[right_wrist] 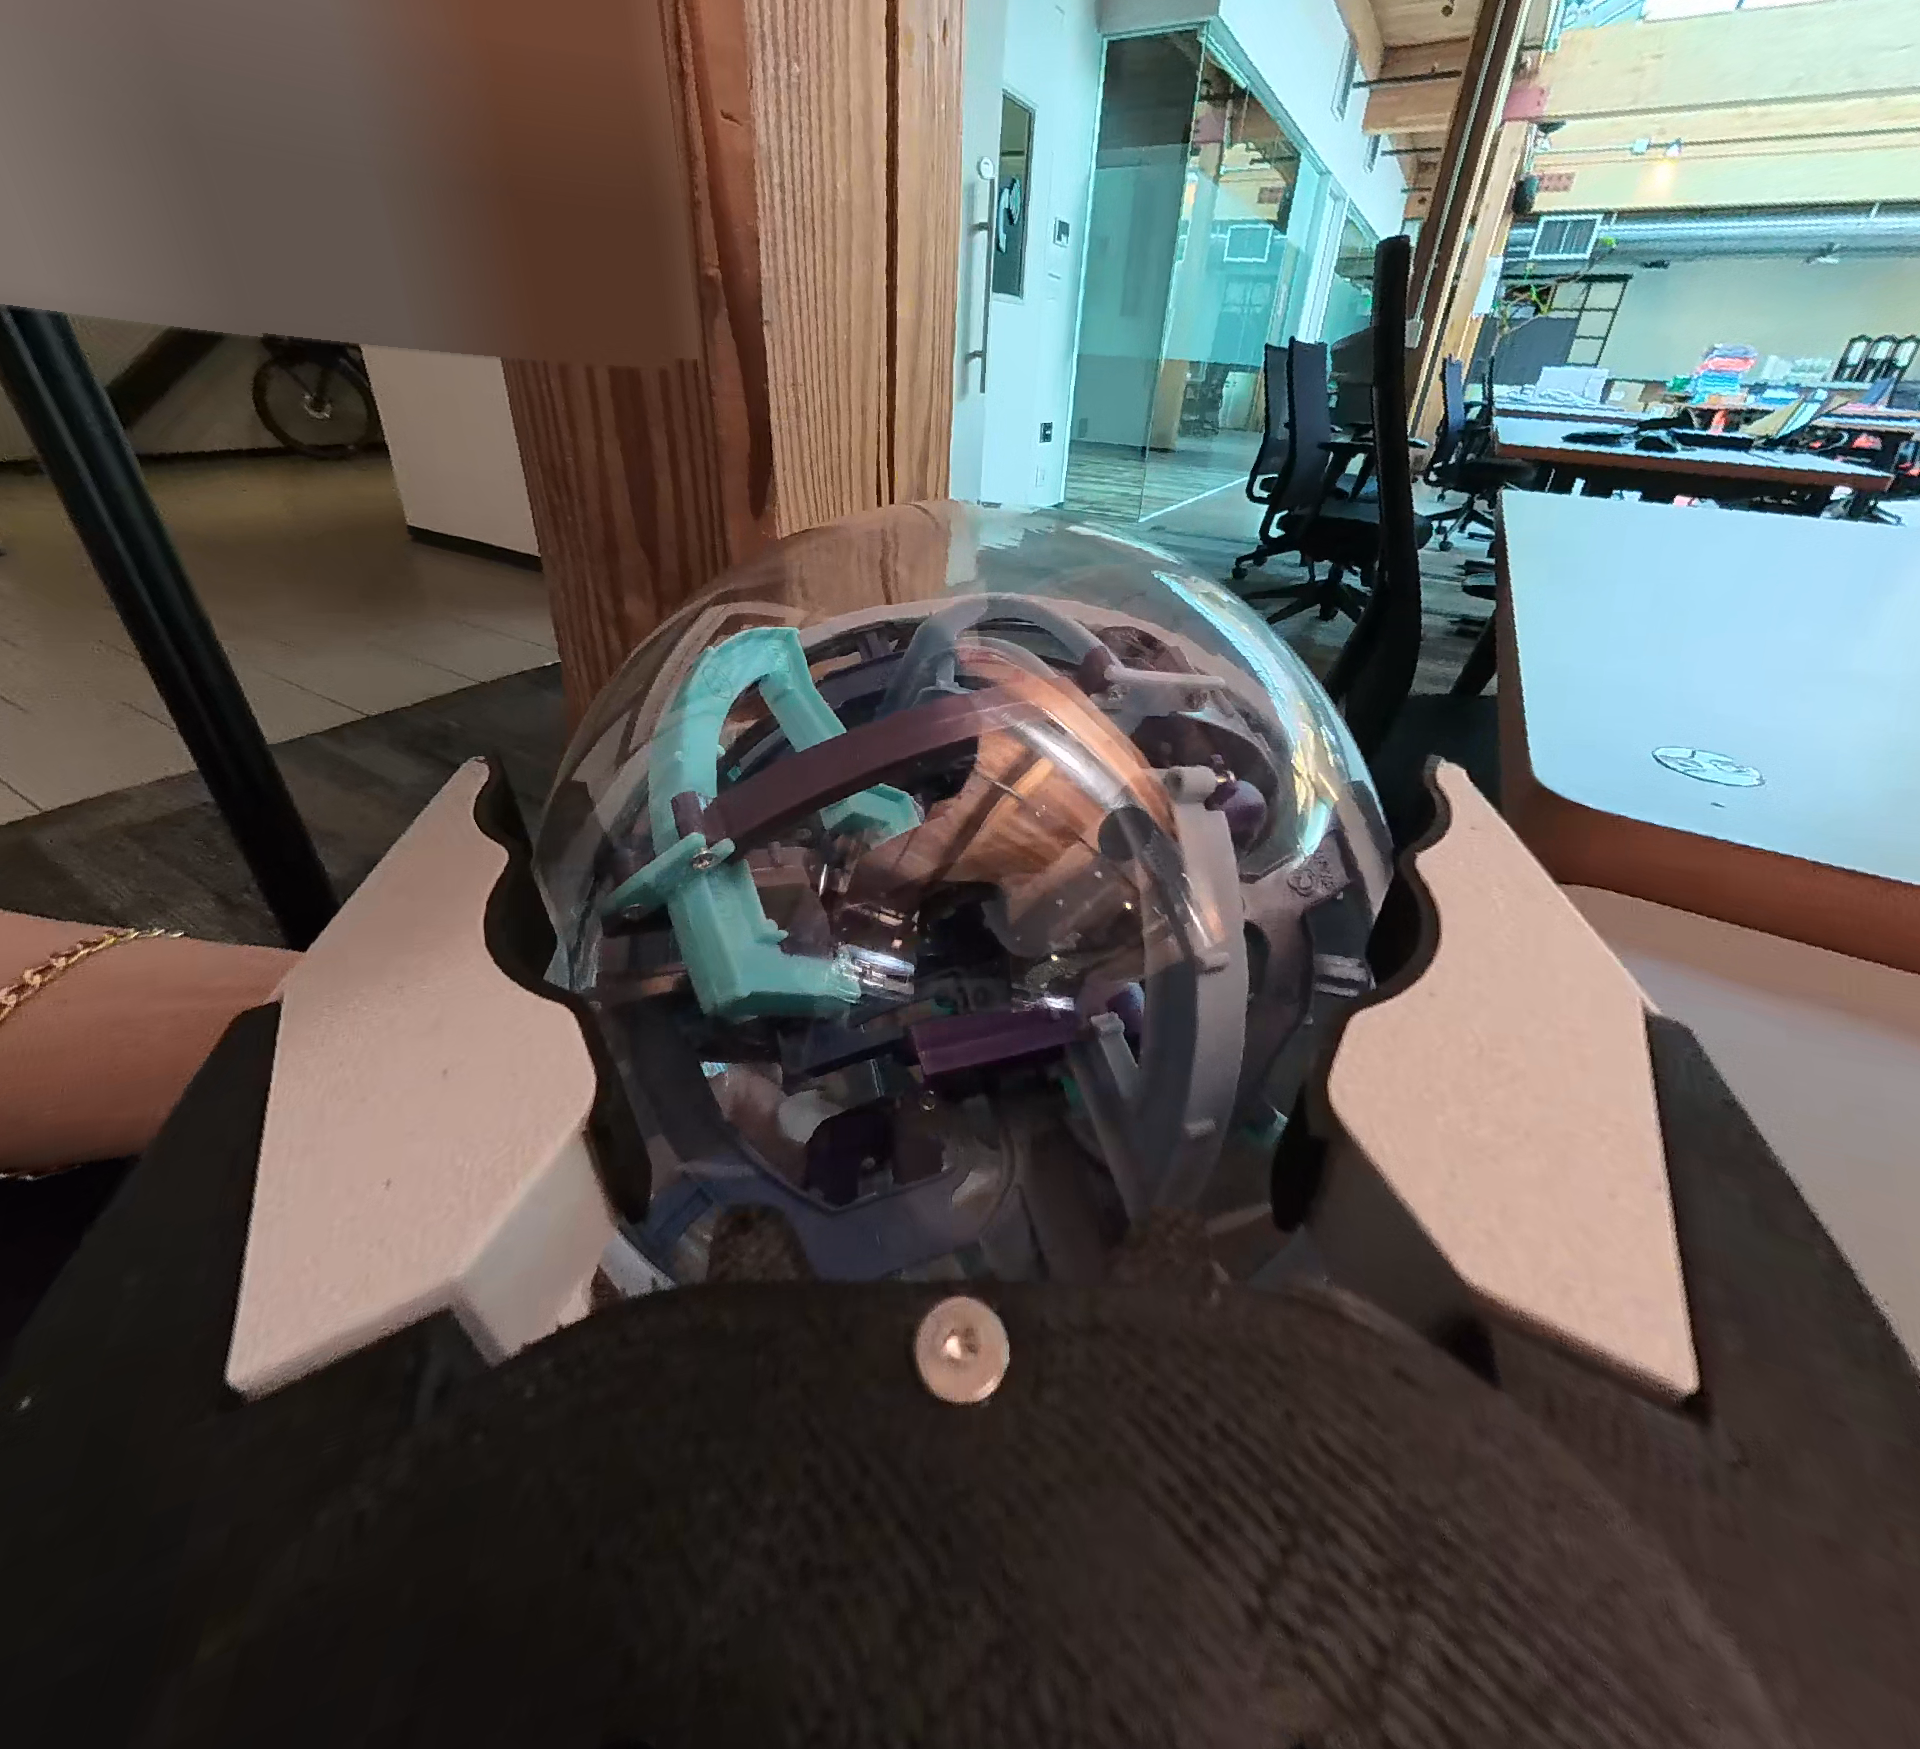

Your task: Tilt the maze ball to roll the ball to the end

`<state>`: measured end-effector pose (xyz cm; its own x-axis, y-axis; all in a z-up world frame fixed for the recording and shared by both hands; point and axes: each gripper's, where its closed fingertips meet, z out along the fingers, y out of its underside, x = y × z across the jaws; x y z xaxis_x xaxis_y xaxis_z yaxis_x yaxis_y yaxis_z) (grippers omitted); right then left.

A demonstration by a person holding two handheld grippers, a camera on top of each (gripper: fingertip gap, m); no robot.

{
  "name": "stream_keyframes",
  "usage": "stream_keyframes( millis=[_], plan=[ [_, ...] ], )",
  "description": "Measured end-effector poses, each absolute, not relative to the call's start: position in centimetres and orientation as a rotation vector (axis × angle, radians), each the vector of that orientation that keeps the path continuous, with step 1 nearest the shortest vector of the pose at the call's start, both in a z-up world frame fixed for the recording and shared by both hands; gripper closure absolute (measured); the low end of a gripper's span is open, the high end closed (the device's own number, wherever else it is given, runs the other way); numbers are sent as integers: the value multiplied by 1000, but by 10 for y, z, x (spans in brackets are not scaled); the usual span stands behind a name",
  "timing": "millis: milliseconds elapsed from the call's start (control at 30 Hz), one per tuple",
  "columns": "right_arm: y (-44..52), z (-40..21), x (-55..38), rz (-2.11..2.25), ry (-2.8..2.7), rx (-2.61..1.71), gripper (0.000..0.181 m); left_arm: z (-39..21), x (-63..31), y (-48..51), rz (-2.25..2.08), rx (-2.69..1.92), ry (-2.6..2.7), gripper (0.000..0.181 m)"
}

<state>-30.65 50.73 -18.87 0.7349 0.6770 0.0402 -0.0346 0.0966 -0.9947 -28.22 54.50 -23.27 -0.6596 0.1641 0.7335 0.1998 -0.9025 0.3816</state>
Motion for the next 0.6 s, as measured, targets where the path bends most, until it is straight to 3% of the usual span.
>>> stream_keyframes(
  millis=[600],
  plan=[
    [480,-171,-304,658,-589,-1264,28,-205,-286,523,-2686,-1273,-315,25]
  ],
)
